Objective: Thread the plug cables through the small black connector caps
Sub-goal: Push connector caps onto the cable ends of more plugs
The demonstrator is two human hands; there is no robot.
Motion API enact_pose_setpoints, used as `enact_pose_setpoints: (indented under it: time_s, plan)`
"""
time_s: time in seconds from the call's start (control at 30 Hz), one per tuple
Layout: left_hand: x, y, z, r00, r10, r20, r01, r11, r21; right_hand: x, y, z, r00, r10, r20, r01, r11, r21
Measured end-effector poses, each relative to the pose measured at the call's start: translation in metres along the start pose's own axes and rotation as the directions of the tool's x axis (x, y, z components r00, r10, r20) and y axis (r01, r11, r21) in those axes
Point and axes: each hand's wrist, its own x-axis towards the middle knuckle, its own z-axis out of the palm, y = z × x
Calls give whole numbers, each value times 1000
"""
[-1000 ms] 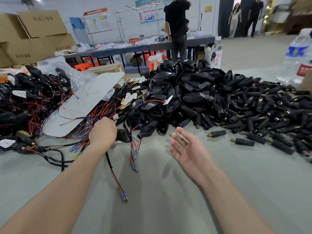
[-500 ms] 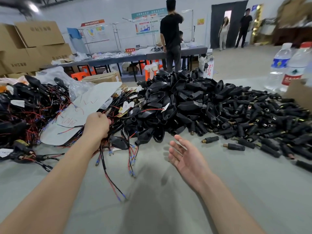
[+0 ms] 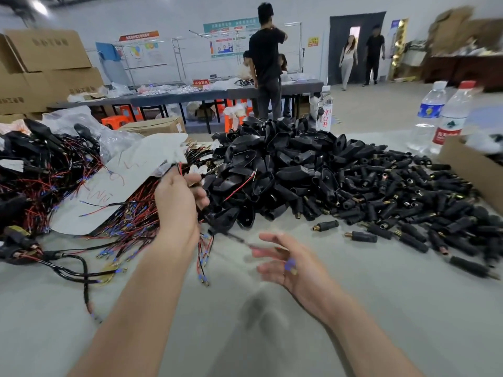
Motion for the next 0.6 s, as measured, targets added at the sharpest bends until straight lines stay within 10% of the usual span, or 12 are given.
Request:
enact_pose_setpoints:
  time_s: [0.33, 0.47, 0.6]
  plan:
    - [-22, -78, -41, 987, 127, -101, -124, 991, 43, -13, -3, -13, 997, -62, 44, 72, 955, -288]
    - [-15, -72, -45, 956, 244, -161, -245, 969, 12, -14, 7, -10, 965, -186, 186, 260, 567, -781]
    - [-13, -66, -47, 949, 142, -280, -179, 978, -108, -7, 12, -14, 932, -250, 262, 319, 225, -921]
